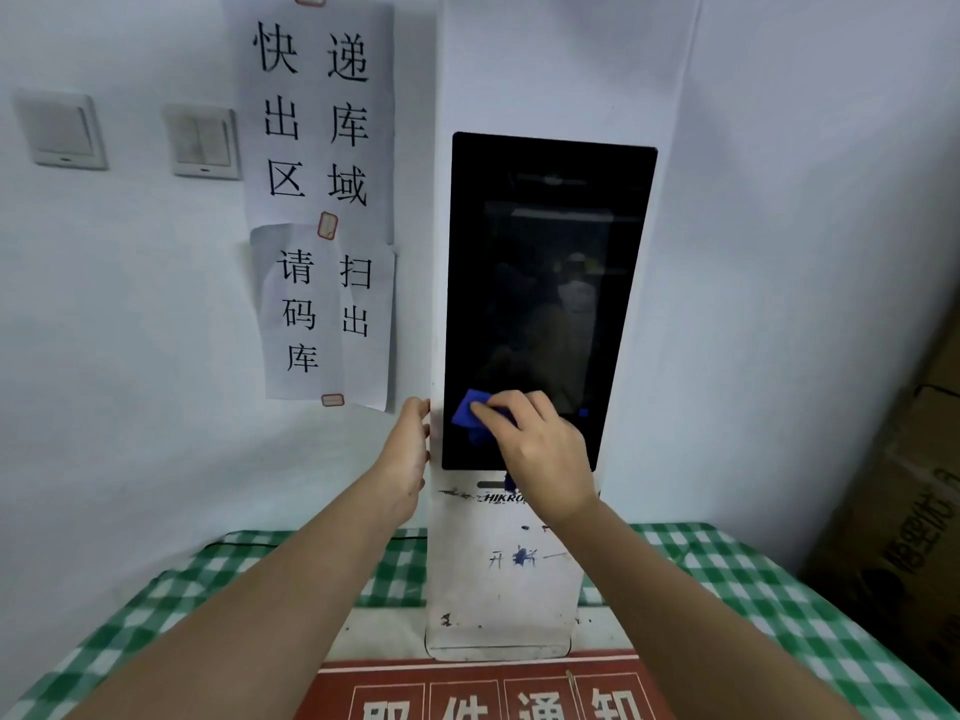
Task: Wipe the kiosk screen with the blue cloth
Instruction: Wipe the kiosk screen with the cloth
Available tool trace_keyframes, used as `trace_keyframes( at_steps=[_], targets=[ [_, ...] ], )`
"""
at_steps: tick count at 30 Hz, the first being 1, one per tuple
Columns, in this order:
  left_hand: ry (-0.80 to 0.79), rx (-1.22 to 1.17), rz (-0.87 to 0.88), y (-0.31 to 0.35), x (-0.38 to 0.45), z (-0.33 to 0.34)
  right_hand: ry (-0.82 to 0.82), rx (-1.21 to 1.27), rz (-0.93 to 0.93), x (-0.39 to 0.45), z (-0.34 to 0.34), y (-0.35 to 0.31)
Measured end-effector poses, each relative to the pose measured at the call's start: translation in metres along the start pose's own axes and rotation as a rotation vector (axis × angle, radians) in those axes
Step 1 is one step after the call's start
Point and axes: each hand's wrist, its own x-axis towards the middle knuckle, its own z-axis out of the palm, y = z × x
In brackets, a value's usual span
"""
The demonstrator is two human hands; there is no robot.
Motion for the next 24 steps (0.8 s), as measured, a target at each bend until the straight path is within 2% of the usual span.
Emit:
trace_keyframes(
  at_steps=[12,19,24],
  targets=[
    [0.025,0.035,-0.025,-0.002,0.005,-0.004,-0.208,0.029,-0.051,-0.039,0.033,-0.007],
    [0.054,0.090,-0.028,0.006,0.014,-0.002,-0.068,0.032,-0.059,-0.001,0.001,-0.007],
    [0.071,0.110,-0.033,0.013,0.018,0.005,-0.031,-0.007,-0.025,0.005,0.013,-0.012]
  ],
)
